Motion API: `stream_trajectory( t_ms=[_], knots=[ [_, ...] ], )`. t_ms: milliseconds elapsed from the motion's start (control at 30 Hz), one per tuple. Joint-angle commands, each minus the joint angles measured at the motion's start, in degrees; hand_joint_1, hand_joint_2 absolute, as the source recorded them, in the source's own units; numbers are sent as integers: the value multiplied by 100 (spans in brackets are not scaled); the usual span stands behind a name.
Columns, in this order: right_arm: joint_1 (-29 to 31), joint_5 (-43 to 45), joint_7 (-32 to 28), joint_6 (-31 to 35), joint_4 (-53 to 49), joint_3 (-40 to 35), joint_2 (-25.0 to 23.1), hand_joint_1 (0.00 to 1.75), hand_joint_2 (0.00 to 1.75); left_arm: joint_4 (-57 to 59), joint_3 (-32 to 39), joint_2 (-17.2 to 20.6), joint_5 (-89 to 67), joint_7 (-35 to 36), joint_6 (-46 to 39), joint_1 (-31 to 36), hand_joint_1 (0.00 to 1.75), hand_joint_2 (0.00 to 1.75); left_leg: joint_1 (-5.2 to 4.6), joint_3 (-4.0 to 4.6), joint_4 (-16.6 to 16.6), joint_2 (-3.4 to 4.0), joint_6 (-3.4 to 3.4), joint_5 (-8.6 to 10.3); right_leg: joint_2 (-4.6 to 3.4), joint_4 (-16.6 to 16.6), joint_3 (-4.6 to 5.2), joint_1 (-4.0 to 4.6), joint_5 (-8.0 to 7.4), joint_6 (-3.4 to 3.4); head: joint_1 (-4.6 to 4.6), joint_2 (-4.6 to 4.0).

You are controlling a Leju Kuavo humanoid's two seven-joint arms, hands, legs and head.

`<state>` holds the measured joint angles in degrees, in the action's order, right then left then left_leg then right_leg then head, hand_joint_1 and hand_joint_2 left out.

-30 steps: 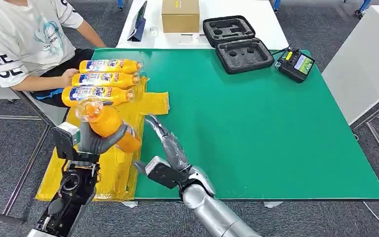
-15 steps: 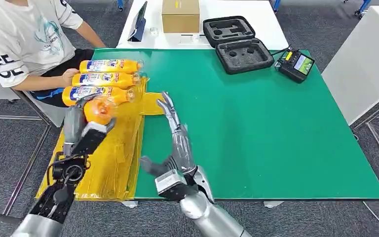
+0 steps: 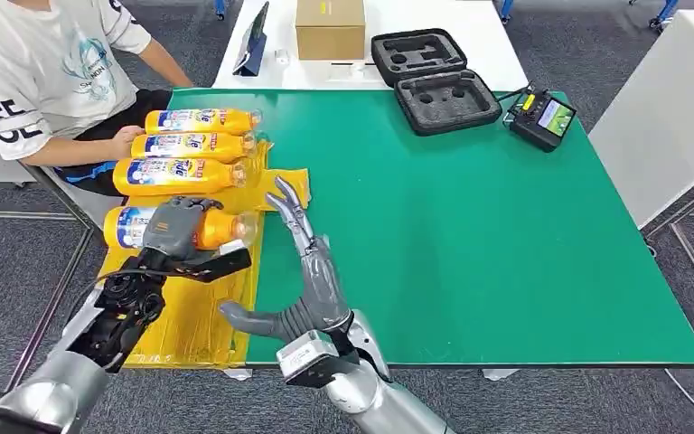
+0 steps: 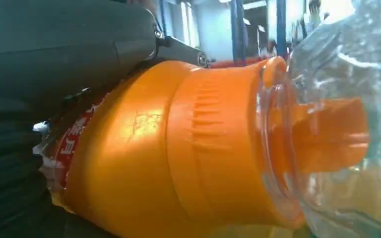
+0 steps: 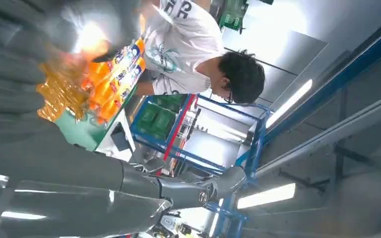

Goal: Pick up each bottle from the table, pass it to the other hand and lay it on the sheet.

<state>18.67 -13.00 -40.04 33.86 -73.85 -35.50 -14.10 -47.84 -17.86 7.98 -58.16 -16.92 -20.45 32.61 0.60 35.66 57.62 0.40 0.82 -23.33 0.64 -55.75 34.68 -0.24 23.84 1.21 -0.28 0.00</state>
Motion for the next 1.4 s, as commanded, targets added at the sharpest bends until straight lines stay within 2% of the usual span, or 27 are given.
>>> stream_trajectory(
  t_ms=[33, 67, 167, 567, 600, 633, 667, 1100, 1200, 1233, 1333, 1400],
  knots=[
    [83, 94, 4, -55, 109, -86, 130, 0, 175, 1254, -444, 66, -55, 91, 732, 664, 175, 175, 2, -24, -4, -10, -3, -6, 3, 2, -26, 1, 9, -3, 0, 0],
    [82, 51, 4, -24, 178, -68, 118, 0, 175, 1376, -332, 36, 180, -20, 1146, 703, 175, 175, 4, -27, -3, -11, -4, -8, 4, 2, -30, 3, 11, -3, 0, 0],
    [77, 46, 4, -74, 264, -18, 98, 0, 175, 1513, -227, 43, 363, -47, 1483, 759, 175, 175, 4, -35, -3, -11, -4, -12, 2, 2, -38, 3, 14, -4, 0, 0],
    [147, 33, 4, -181, 479, 47, 44, 0, 175, 1858, -193, 33, 445, -31, 1875, 877, 175, 175, 0, -19, -6, 1, -2, -4, -6, 4, -19, 0, 2, -1, 0, 0],
    [151, 38, 4, -199, 491, 50, 39, 0, 175, 1854, -201, 25, 440, -41, 1873, 873, 106, 175, 1, -28, -7, 1, -2, -7, -8, 5, -28, 0, 5, -2, 0, 0],
    [155, 76, 4, -261, 508, 67, 29, 0, 175, 1848, -264, 31, 368, -40, 1843, 852, 23, 175, 0, -20, -5, 0, -2, -4, -5, 3, -21, 0, 4, -1, 0, 0],
    [155, 76, 4, -261, 508, 67, 29, 0, 175, 1848, -264, 31, 368, -40, 1843, 852, 0, 175, -1, -33, -8, 0, -2, -8, -7, 4, -32, -2, 7, -2, 0, 0],
    [167, 93, 4, -316, 542, 87, 26, 0, 175, 1851, -279, 16, 338, -12, 1779, 776, 0, 175, 1, -22, -5, 1, -2, -5, -6, 4, -25, 0, 3, -2, 0, 0],
    [168, 78, 4, -327, 566, 91, 27, 0, 175, 1840, -284, 12, 324, -3, 1764, 769, 0, 175, 0, -42, -8, 0, -4, -11, -9, 4, -43, -1, 11, -4, 0, 0],
    [171, 62, 4, -323, 584, 90, 26, 0, 175, 1846, -286, 2, 327, -3, 1775, 737, 0, 0, 1, -50, -10, -1, -4, -13, -10, 6, -51, 0, 13, -5, 0, 0],
    [178, 24, 4, -316, 628, 102, 19, 0, 175, 1834, -144, -48, 508, -52, 1879, 697, 0, 0, 0, -34, -8, 0, -2, -9, -7, 5, -36, -2, 8, -2, 0, 0],
    [172, 15, 4, -310, 645, 108, 24, 0, 175, 1819, -5, -84, 762, -225, 2162, 693, 0, 0, 1, -65, -13, -3, -4, -19, -11, 10, -67, -1, 19, -5, 0, 0]
  ],
)
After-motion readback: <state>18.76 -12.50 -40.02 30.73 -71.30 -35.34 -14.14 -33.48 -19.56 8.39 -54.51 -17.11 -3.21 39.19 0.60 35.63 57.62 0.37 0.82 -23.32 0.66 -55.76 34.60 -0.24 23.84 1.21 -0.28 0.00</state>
